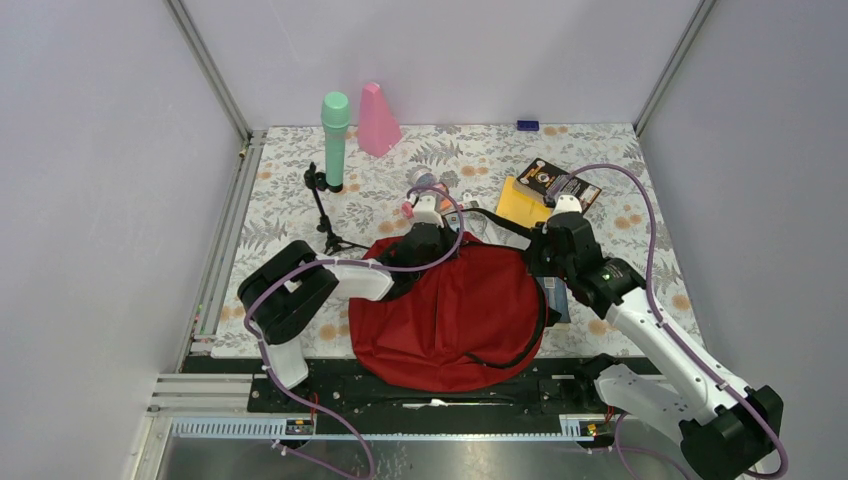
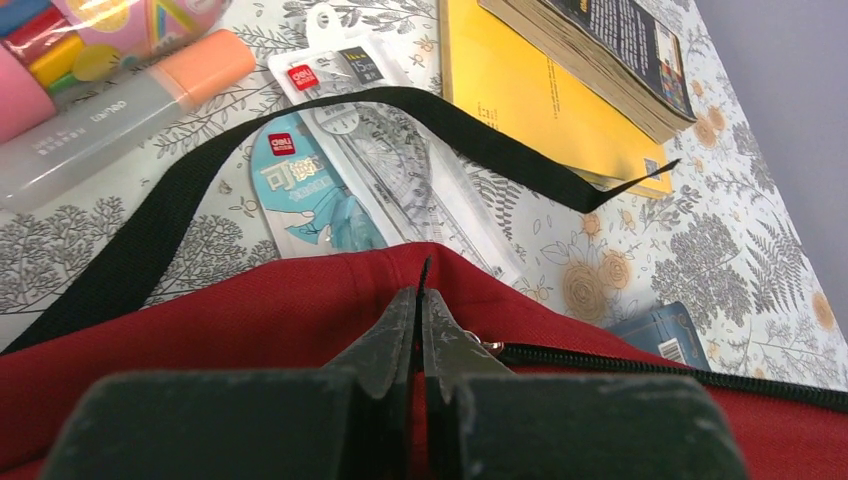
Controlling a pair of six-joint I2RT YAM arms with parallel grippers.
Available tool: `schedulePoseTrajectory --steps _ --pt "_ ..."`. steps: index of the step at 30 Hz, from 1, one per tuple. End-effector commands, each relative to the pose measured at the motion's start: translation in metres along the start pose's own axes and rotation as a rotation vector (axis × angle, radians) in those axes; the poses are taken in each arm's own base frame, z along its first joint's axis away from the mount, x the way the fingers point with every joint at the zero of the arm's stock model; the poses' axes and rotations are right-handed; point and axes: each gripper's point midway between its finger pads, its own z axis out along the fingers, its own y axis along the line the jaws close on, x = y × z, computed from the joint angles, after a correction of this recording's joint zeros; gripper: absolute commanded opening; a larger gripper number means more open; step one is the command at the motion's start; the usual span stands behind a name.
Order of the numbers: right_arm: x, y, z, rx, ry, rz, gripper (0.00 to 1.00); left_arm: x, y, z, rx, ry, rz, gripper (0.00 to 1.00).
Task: Pack the student bag
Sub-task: Unzip the student bag at the center of the board.
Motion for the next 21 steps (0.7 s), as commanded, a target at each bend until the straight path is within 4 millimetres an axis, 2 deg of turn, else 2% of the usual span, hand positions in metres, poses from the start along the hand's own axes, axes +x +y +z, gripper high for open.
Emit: schedulePoseTrajectory --steps 1,5,8,12,16,18,19,21 --pt "-0.018 -0.012 -0.015 0.066 -0.075 0.002 0.0 -0.017 0.031 -0.005 -0.148 -0.048 0.046 0.0" --pt "-0.027 -0.01 -0.019 0.062 -0.1 0.007 0.0 -0.017 0.049 -0.007 -0.247 -0.041 0.052 0.0" --pt "-0.032 -0.006 -0.021 0.05 -0.106 0.013 0.0 -0.017 0.056 -0.009 -0.275 -0.044 0.048 0.0" --pt "-0.035 0.004 -0.02 0.013 -0.092 0.016 0.0 -0.022 0.044 -0.007 -0.22 -0.047 0.07 0.0" --pt "-0.042 0.013 -0.023 -0.022 -0.092 0.023 0.0 -0.039 0.024 -0.006 -0.153 -0.059 0.114 0.0" --pt "-0.047 0.015 -0.026 -0.028 -0.097 0.026 0.0 -0.051 0.009 -0.009 -0.102 -0.069 0.141 0.12" --pt "-0.05 0.017 -0.027 -0.031 -0.098 0.029 0.0 -0.058 0.002 -0.012 -0.08 -0.079 0.147 0.22" --pt "-0.055 0.019 -0.029 -0.028 -0.097 0.042 0.0 -0.075 -0.013 -0.021 -0.032 -0.108 0.158 0.51"
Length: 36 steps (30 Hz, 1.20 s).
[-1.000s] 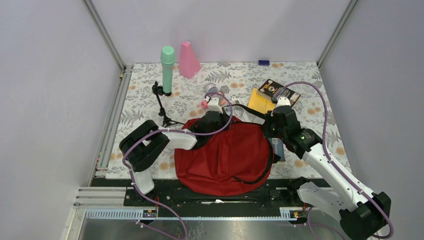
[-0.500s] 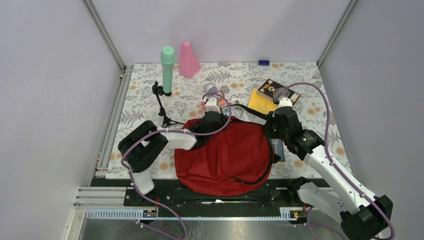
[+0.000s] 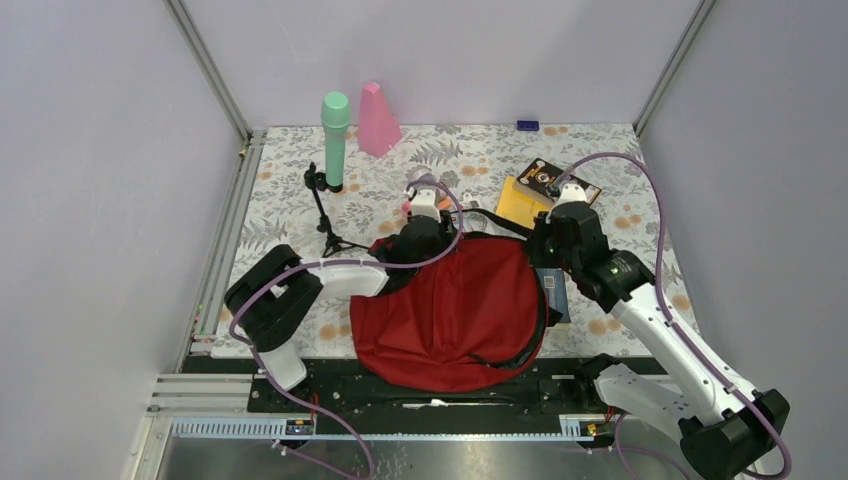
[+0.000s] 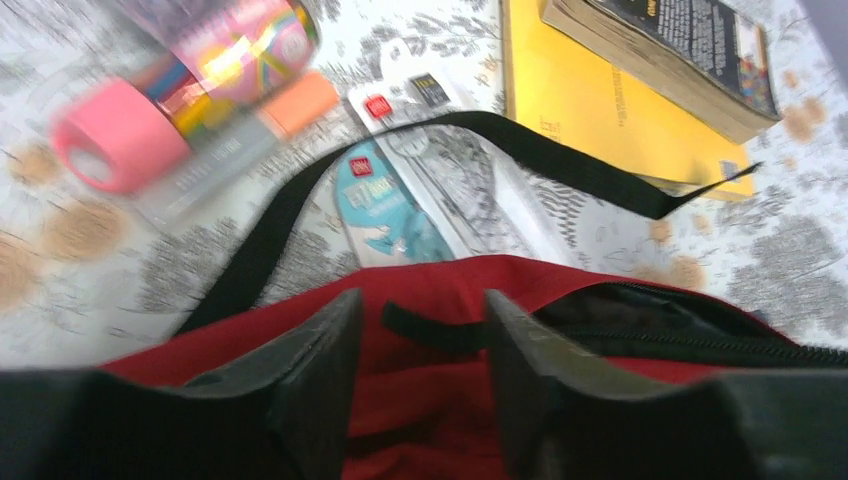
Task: Pack the student bag
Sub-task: Unzip the student bag at the center of the board.
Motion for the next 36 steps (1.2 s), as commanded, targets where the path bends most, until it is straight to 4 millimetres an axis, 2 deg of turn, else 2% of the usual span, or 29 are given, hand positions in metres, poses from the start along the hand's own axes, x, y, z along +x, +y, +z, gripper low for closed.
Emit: schedulePoseTrajectory --steps 1,3,5,11,14,18,23,30,36 --pt "-0.035 0.011 -0.013 -0.005 -0.072 0.039 0.0 -0.068 -0.029 -0.023 0.097 -0.127 0.04 0.62" --pt "-0.04 0.014 -0.013 -0.005 -0.073 0.063 0.0 -0.08 -0.041 -0.035 0.136 -0.155 0.061 0.74" --pt "-0.042 0.016 -0.013 -0.007 -0.067 0.089 0.0 -0.088 -0.053 -0.049 0.172 -0.178 0.088 0.8" --pt "-0.04 0.031 -0.004 -0.042 -0.016 0.182 0.0 -0.104 -0.07 -0.091 0.284 -0.213 0.075 0.83" --pt "-0.037 0.045 0.005 -0.096 0.005 0.287 0.0 -0.102 -0.078 -0.115 0.372 -0.222 0.053 0.83" --pt "-0.035 0.058 0.016 -0.127 0.023 0.448 0.0 -0.087 -0.09 -0.146 0.465 -0.217 0.028 0.83" --pt "-0.035 0.067 0.029 -0.108 0.052 0.493 0.0 -0.074 -0.095 -0.174 0.545 -0.184 -0.095 0.84" --pt "-0.036 0.099 0.039 -0.14 0.045 0.483 0.0 -0.069 -0.111 -0.186 0.608 -0.135 -0.176 0.88" --pt "-0.028 0.137 0.055 -0.199 0.1 0.411 0.0 -0.069 -0.101 -0.189 0.576 -0.132 -0.243 0.9"
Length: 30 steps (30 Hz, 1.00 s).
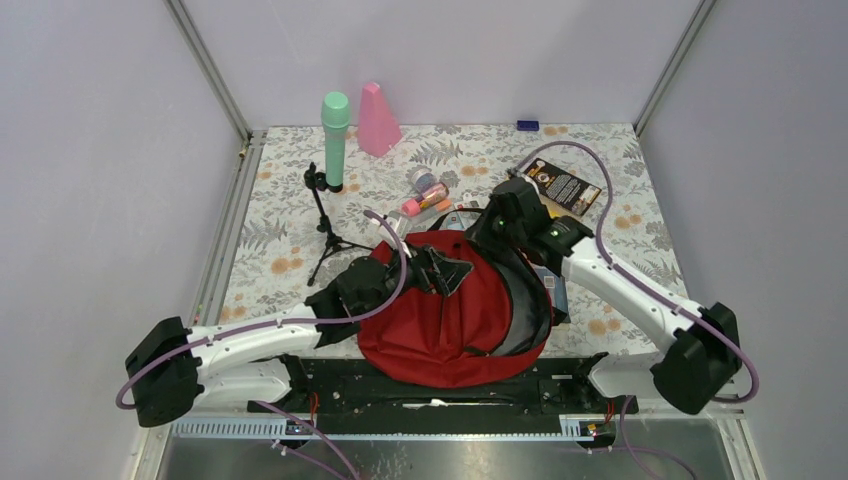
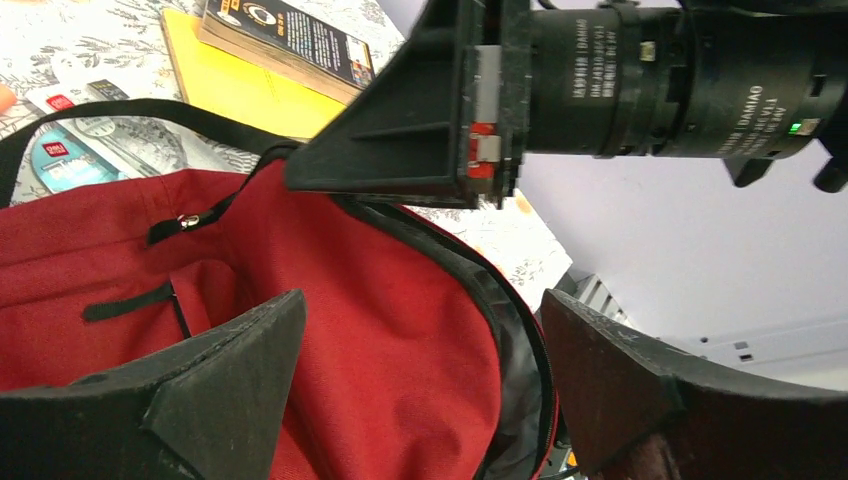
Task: Pack the student bag
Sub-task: Unzip the student bag at the center of the board.
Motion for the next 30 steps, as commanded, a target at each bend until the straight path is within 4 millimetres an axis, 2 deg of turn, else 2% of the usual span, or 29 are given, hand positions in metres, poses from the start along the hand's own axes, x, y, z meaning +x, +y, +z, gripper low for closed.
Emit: schedulePoseTrajectory --steps 1,9,12,15,17,22,26,30 --pt "-0.004 0.045 0.012 -0.087 -0.014 -0.034 0.01 -0.021 -0.013 -0.012 0.041 -0.079 -0.09 0.9" --pt "0.03 0.072 0.057 -0.061 0.065 -0.147 0.04 -0.002 0.034 -0.044 -0.124 -0.071 -0.094 0.92" --pt "0.046 0.079 0.07 -0.061 0.11 -0.162 0.06 -0.001 0.045 -0.055 -0.169 -0.074 -0.09 0.93" --pt "0.056 0.086 0.08 -0.066 0.136 -0.179 0.15 -0.002 0.054 -0.065 -0.208 -0.083 -0.084 0.95" --pt "0.059 0.089 0.083 -0.069 0.142 -0.192 0.28 -0.003 0.059 -0.069 -0.234 -0.087 -0.075 0.96" --pt "0.051 0.099 0.073 -0.135 0.116 -0.307 0.61 -0.004 0.065 -0.076 -0.267 -0.085 -0.063 0.98" --pt "0.035 0.099 0.051 -0.176 0.042 -0.418 0.75 -0.004 0.067 -0.077 -0.278 -0.08 -0.062 0.98" --pt "0.022 0.097 0.031 -0.178 -0.004 -0.491 0.82 -0.003 0.068 -0.077 -0.285 -0.077 -0.058 0.99"
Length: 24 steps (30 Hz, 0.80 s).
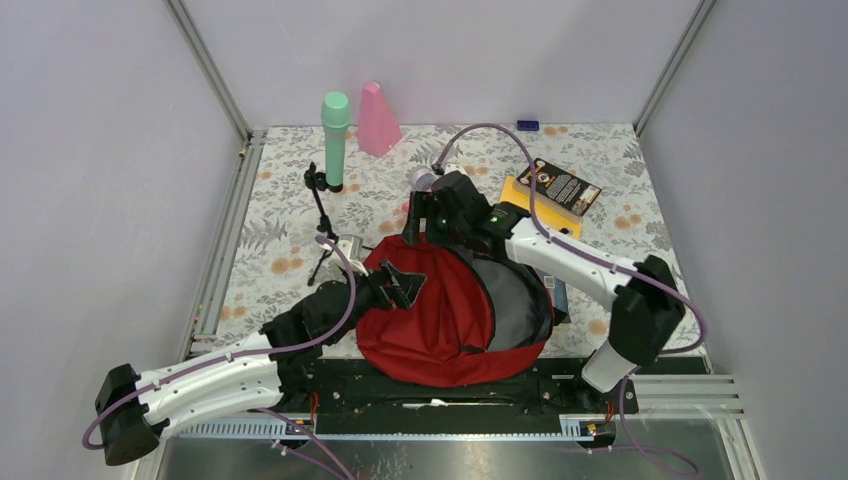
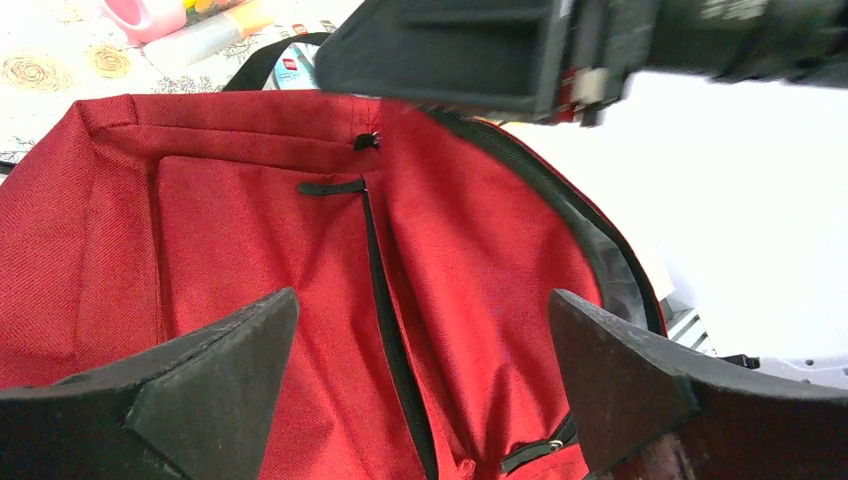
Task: Pack the student bag
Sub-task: Unzip the student bag at the center of the board.
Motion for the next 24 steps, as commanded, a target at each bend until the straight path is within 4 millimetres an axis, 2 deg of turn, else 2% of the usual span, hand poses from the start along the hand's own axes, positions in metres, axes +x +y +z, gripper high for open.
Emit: schedulePoseTrajectory --steps 1,9,13,20,23,24 --pt "-0.035 0.01 -0.041 -0.032 -0.142 -0.139 0.83 -0.01 -0.003 0.0 -0.008 -0.034 -0.009 0.99" --pt "-0.051 -0.047 -0.063 0.127 -0.15 -0.183 0.89 -0.009 -0.005 0.004 -0.01 -0.024 -0.005 0.99" --pt "-0.046 -0.087 -0.078 0.231 -0.138 -0.172 0.89 -0.007 -0.005 0.005 -0.016 -0.016 0.005 0.99" --pt "-0.027 -0.16 -0.13 0.428 -0.197 -0.128 0.89 -0.006 -0.009 0.018 -0.031 0.012 0.087 0.99" --pt "-0.017 -0.192 -0.152 0.521 -0.217 -0.07 0.89 -0.002 -0.023 0.033 -0.019 0.035 0.137 0.99" --pt "-0.015 -0.199 -0.16 0.535 -0.237 -0.051 0.89 -0.001 -0.034 0.04 0.004 0.04 0.15 0.99"
